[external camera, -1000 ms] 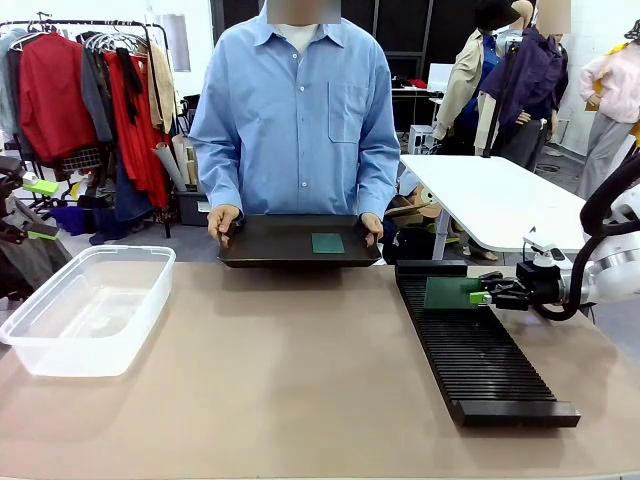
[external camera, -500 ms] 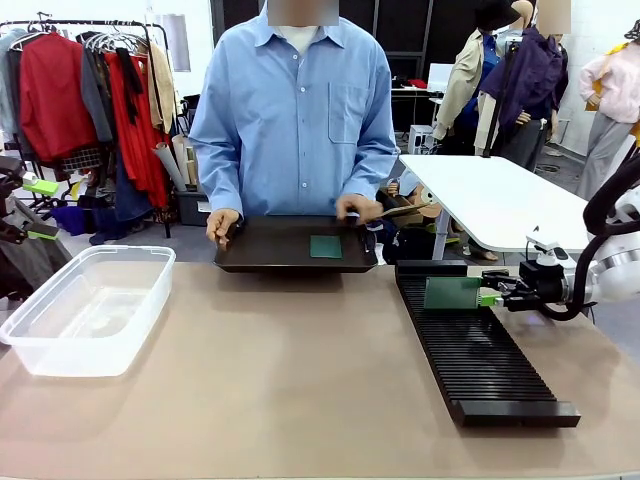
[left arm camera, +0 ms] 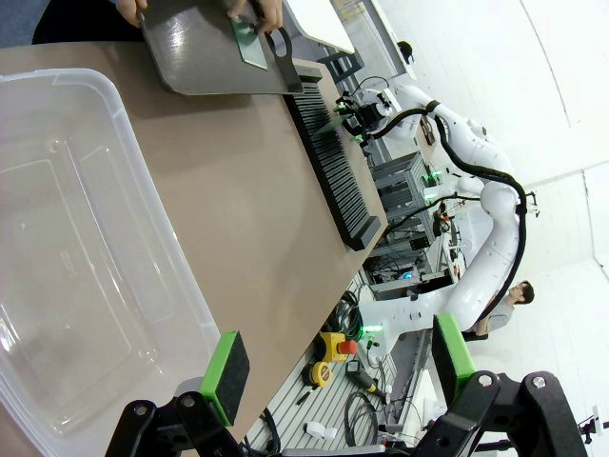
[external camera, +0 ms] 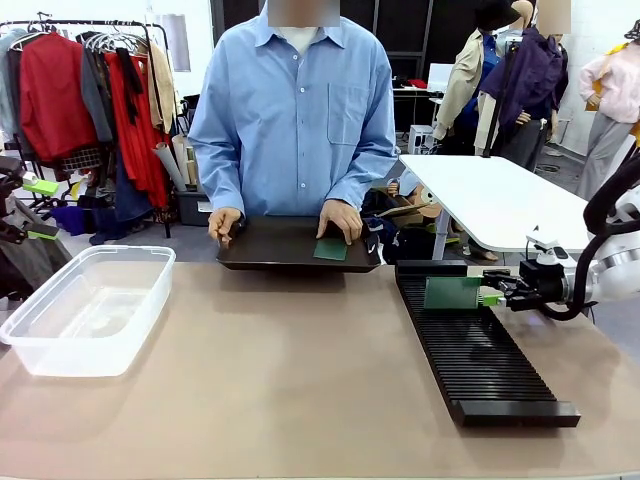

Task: Sort PCBs into racks and boxes based on the side picked up.
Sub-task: If the short side of the Blank PCB is picked up, insert it into the PCB Rack ; if the long side is picked up, place it in the Organizing box.

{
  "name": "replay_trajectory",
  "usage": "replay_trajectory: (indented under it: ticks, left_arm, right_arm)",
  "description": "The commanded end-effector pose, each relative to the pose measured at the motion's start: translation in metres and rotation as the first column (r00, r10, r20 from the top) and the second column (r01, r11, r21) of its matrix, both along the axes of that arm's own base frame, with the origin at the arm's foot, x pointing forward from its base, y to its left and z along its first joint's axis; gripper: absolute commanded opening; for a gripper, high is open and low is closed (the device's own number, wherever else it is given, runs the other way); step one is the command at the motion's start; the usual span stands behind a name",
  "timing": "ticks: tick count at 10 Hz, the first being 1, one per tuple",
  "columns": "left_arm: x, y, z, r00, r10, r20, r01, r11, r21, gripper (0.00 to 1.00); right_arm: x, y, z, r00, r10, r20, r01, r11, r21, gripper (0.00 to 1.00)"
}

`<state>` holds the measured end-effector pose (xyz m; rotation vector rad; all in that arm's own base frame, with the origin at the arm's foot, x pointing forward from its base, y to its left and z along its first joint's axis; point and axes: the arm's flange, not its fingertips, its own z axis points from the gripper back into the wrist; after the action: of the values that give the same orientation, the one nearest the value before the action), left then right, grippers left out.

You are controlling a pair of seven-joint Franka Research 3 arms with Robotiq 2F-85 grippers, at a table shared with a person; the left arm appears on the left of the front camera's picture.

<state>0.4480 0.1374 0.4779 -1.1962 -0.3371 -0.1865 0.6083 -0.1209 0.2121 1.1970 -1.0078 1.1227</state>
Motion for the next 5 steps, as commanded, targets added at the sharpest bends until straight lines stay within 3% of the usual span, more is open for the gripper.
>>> replay_trajectory:
  ticks: [1,5]
  left_arm:
    - [-0.0013,-0.0001,0.0006,1.0,-0.006,0.0,0.006,1.0,0.004,1.0]
    - [-0.0013,-0.0001,0.0006,1.0,-0.006,0.0,0.006,1.0,0.004,1.0]
  right_arm:
    - [0.0004,0.0003,0.0025,1.0,0.001,0.012,-0.001,1.0,-0.001,1.0]
    - [0.0004,0.0003,0.0025,1.0,0.001,0.012,-0.001,1.0,-0.001,1.0]
